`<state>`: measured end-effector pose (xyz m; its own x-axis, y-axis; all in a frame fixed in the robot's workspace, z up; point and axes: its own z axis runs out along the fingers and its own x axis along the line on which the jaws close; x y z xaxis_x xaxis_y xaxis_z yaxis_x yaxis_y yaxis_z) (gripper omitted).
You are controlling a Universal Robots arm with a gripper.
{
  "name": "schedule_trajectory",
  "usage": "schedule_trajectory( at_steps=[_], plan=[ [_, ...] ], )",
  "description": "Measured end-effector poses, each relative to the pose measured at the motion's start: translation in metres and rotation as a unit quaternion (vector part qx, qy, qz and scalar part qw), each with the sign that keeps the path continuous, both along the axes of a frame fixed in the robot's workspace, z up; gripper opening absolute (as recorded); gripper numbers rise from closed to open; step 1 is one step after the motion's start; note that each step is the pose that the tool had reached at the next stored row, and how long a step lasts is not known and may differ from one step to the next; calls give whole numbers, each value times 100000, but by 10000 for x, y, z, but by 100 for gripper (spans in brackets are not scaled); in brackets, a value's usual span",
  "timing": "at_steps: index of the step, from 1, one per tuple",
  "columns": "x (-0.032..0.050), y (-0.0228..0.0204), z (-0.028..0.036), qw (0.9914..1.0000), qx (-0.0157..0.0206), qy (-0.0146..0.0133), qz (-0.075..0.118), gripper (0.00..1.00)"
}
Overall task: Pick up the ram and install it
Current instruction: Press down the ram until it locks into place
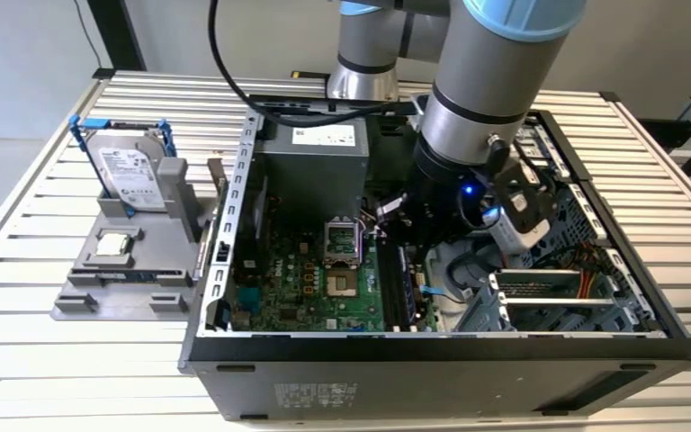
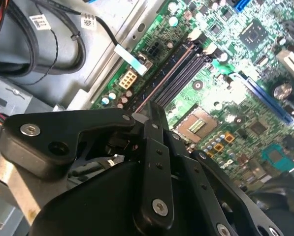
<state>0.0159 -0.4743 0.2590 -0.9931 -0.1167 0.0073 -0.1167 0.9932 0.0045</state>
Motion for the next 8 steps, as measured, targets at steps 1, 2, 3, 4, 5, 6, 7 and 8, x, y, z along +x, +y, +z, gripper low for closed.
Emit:
schedule_trajectory(
  at_steps=[1,2,3,4,5,6,7,8],
  plan=[
    [0,0,0,99996,0,1,847,0],
    [0,0,0,99986,1,-1,1664,0],
    [0,0,0,99966,3,-1,2590,0],
    [0,0,0,99936,2,-1,3566,0],
    [0,1,0,99905,2,-2,4366,0],
    [0,2,0,99873,1,-1,5030,0],
    [0,2,0,99831,1,-1,5807,0],
    [0,3,0,99784,2,0,6566,0]
  ],
)
